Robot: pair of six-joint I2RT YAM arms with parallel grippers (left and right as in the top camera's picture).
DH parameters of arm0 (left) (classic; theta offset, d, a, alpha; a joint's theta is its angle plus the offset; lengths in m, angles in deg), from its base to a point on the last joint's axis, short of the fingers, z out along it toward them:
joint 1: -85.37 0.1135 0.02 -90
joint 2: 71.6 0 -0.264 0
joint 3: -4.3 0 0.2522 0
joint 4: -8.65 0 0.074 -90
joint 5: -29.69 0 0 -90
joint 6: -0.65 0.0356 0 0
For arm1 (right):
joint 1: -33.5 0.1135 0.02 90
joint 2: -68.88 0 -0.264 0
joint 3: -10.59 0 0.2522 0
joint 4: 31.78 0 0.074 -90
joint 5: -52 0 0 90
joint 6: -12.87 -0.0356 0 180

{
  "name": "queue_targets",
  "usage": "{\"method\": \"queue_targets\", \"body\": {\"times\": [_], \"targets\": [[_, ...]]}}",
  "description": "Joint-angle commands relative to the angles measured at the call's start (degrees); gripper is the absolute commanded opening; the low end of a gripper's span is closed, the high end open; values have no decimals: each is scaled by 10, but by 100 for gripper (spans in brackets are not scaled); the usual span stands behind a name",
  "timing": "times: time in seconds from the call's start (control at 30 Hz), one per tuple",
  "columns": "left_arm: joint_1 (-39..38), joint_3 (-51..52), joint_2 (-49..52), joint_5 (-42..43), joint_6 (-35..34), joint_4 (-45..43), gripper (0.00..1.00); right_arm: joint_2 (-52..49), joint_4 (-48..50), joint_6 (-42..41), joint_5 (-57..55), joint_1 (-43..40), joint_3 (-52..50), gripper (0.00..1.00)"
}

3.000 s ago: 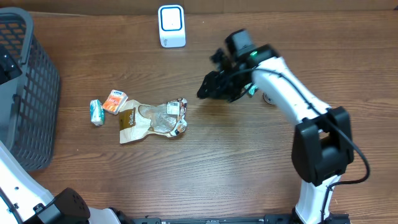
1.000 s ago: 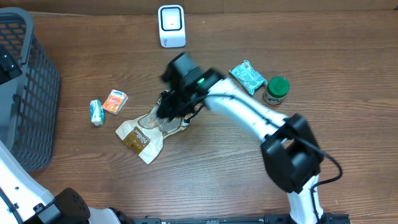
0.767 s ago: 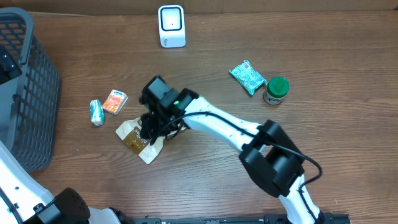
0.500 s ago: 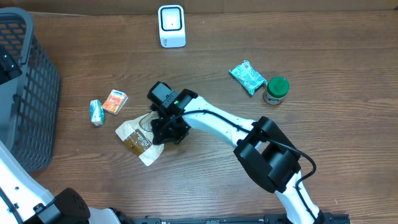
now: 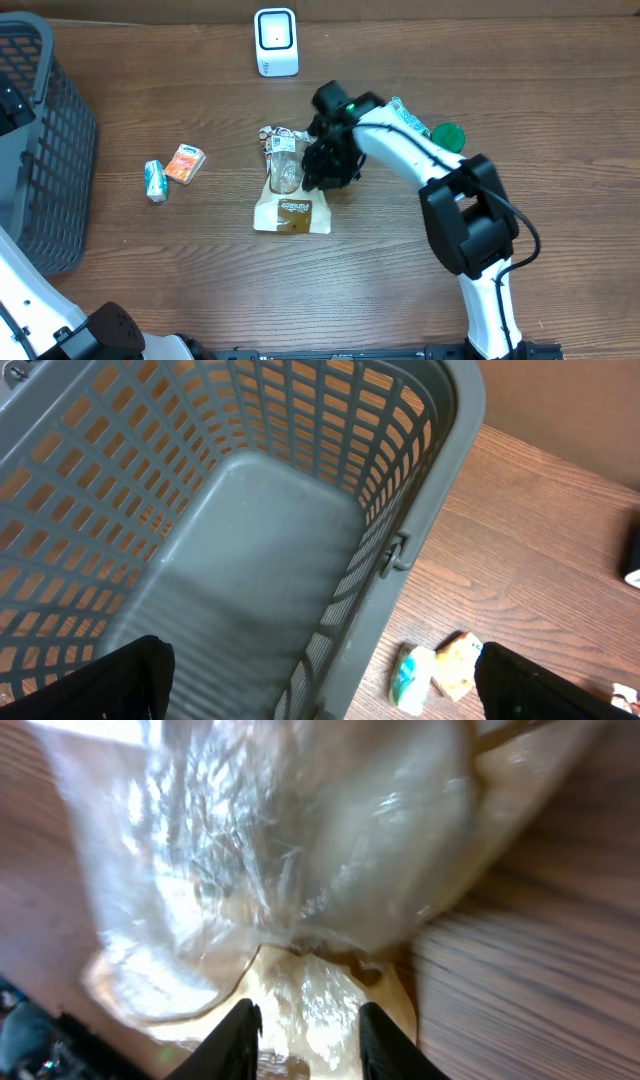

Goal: Scan the item barcode

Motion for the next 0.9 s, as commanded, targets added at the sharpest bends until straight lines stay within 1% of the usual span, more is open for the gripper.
{"method": "queue_targets", "body": {"times": [0.0, 0.07, 0.1, 0.17, 0.57, 0.87], "targets": [[0, 2, 0, 4, 9, 0, 100, 25, -27, 45, 37, -25, 60, 34], [0, 2, 0, 4, 9, 0, 99, 36, -43, 47, 36, -39, 78, 40], [0, 2, 0, 4, 9, 0, 100, 40, -54, 47, 35, -53, 89, 49], [0, 2, 0, 4, 9, 0, 100, 39, -52, 47, 35, -69, 84, 51], [0, 2, 0, 4, 9, 0, 99, 36, 50, 49, 35, -69, -56, 50], [0, 2, 0, 4, 9, 0, 100, 36, 126, 49, 35, -66, -99, 50]]}}
